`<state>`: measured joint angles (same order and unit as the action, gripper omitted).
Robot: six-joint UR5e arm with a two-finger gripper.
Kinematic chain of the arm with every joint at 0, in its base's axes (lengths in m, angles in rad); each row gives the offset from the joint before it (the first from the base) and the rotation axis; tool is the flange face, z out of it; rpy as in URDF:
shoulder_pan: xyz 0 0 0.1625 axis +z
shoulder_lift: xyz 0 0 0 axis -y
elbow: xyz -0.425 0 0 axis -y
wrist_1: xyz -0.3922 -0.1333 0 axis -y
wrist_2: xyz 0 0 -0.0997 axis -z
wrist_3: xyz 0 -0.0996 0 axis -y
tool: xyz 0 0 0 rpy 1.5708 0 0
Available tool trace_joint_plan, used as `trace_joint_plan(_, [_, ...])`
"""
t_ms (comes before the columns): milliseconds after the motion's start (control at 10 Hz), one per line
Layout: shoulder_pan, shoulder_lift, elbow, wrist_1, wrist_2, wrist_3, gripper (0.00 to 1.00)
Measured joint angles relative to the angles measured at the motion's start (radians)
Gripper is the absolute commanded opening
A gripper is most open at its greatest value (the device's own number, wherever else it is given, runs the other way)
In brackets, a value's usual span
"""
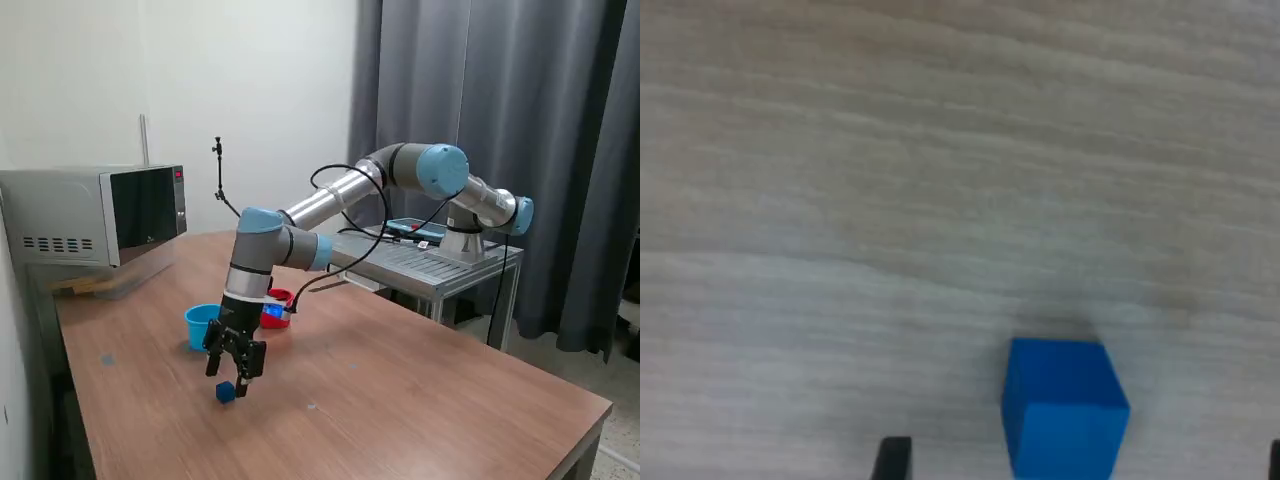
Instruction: Place red objects in the red bin, and blue objects in the blue bin.
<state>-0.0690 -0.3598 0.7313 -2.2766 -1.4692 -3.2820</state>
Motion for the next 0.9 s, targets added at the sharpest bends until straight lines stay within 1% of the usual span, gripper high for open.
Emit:
trace_joint_plan(500, [0.000,0.015,-0.003,-0.028,0.001,-0.014,1.00])
trace_joint_plan(600, [0.000,0.019,-0.003,-0.029,0.001,-0.015,0.00])
trace_joint_plan(900, [0.000,0.023,-0.003,-0.029,0.000,-0.015,0.00])
